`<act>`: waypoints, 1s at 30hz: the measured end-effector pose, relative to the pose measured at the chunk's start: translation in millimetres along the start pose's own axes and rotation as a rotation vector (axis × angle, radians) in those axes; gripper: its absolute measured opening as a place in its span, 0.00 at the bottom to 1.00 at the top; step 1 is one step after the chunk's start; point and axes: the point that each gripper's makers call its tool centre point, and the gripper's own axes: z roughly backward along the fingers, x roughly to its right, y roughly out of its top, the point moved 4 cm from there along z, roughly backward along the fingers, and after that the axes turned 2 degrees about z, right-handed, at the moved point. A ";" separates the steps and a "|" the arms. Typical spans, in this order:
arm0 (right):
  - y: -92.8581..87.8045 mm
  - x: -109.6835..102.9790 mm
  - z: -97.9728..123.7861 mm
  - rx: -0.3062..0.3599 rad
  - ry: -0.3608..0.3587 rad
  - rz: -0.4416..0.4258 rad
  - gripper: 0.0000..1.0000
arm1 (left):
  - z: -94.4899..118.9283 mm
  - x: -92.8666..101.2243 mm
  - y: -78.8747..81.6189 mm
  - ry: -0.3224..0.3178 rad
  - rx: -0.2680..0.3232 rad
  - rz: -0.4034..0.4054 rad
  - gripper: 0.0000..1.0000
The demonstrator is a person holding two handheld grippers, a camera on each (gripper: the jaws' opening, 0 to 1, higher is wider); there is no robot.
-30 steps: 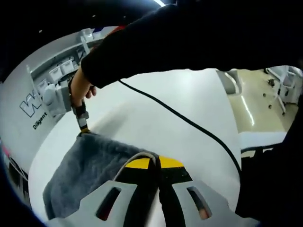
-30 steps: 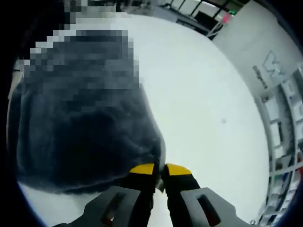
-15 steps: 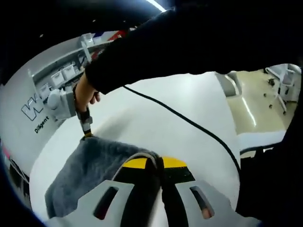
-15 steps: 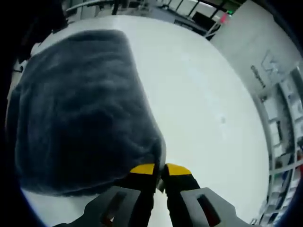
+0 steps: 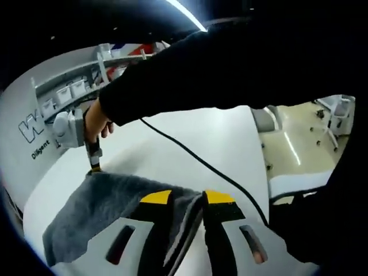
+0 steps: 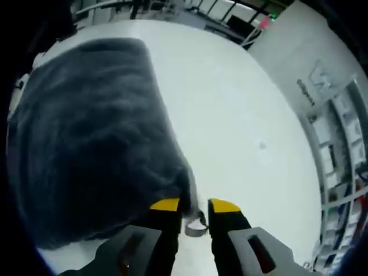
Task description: Open the folded towel by lifting each exposed corner and separating the folded layers until the towel lies flat within the target outline without major curled edges
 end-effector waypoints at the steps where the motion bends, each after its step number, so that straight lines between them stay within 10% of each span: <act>1: -1.1 5.2 2.2 -0.003 -0.029 -0.009 0.32 | 0.7 -0.9 0.8 0.005 0.004 -0.003 0.26; 10: -17.5 35.8 30.1 -0.017 -0.220 -0.189 1.00 | 13.2 -25.6 -12.4 0.113 0.020 0.040 0.99; 30: -19.2 -23.2 121.6 0.215 -0.315 -0.310 1.00 | 80.7 -86.7 -35.0 0.259 0.089 0.317 1.00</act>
